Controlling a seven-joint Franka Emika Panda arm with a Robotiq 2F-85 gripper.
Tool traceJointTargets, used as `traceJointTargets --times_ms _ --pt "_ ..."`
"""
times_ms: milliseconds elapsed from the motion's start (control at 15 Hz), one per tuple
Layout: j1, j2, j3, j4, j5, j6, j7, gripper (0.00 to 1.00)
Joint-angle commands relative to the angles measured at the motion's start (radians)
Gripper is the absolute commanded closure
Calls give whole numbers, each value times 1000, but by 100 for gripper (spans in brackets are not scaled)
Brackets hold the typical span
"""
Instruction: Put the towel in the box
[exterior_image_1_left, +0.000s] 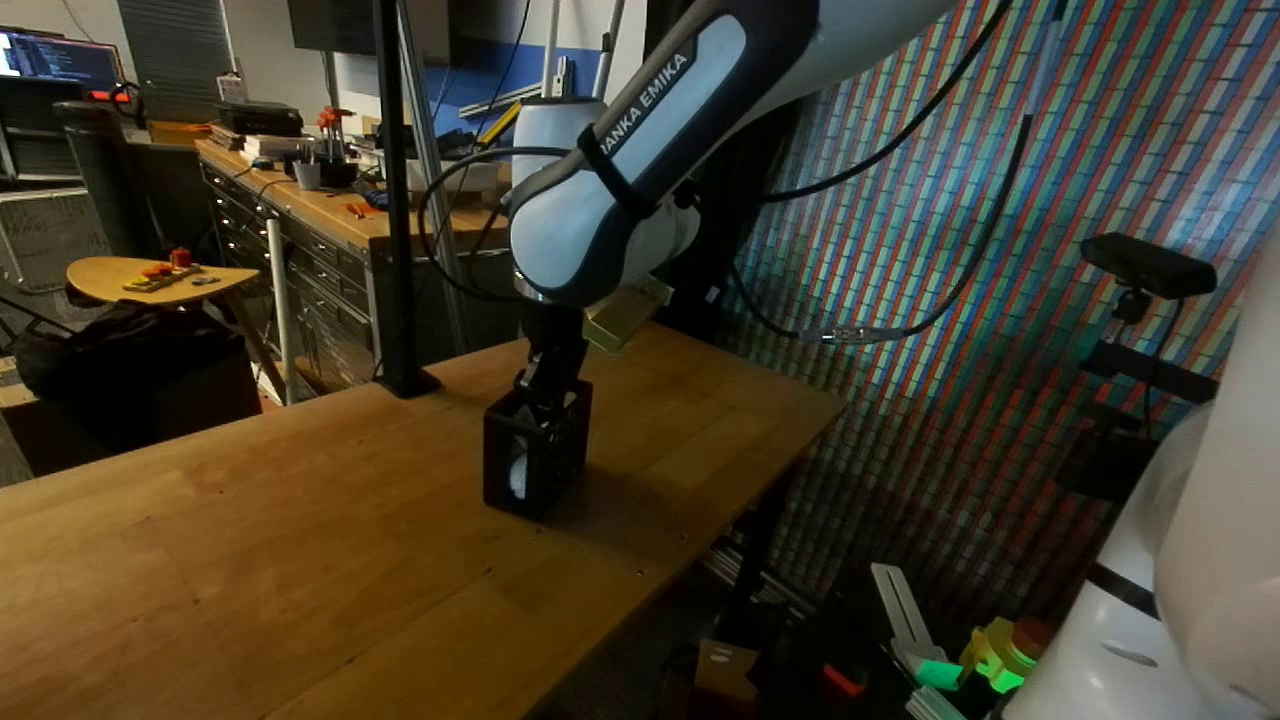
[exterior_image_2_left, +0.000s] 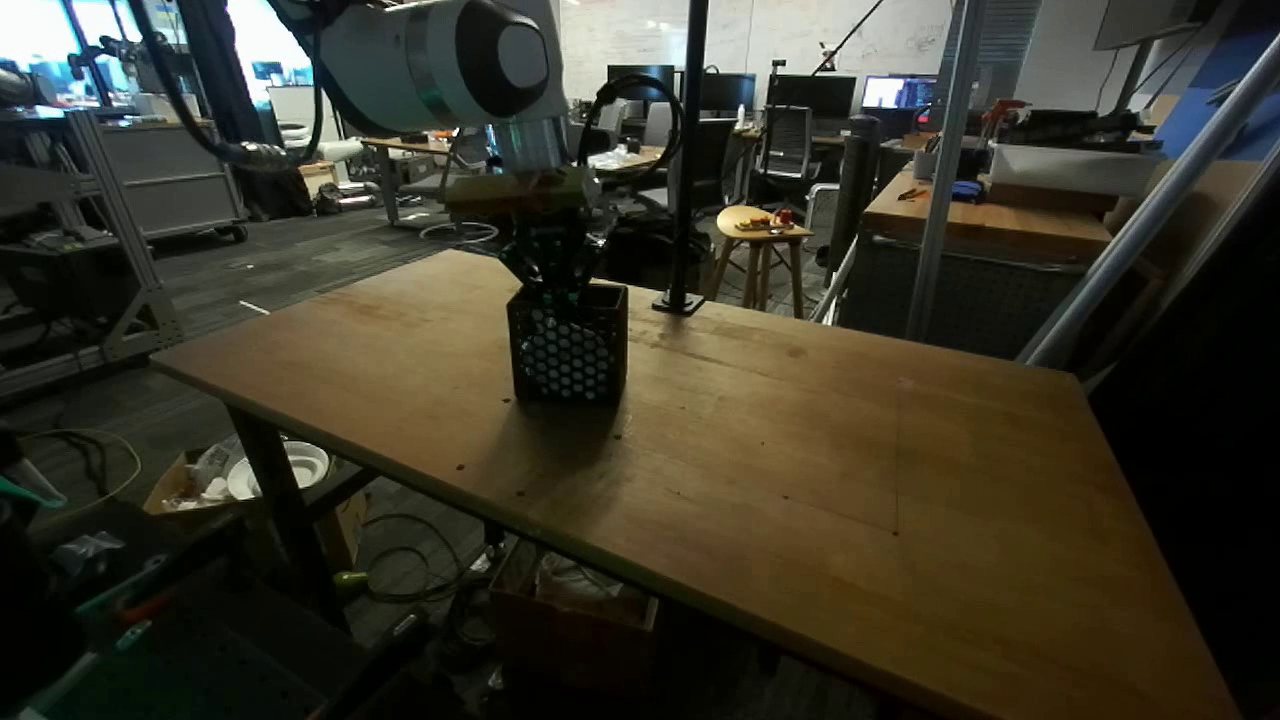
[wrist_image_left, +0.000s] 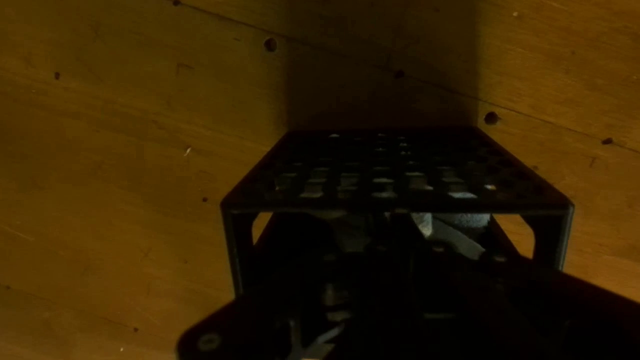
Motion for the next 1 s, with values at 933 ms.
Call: traceJointTargets --times_ms 933 --pt "-64 232 42 135 227 20 -212 90"
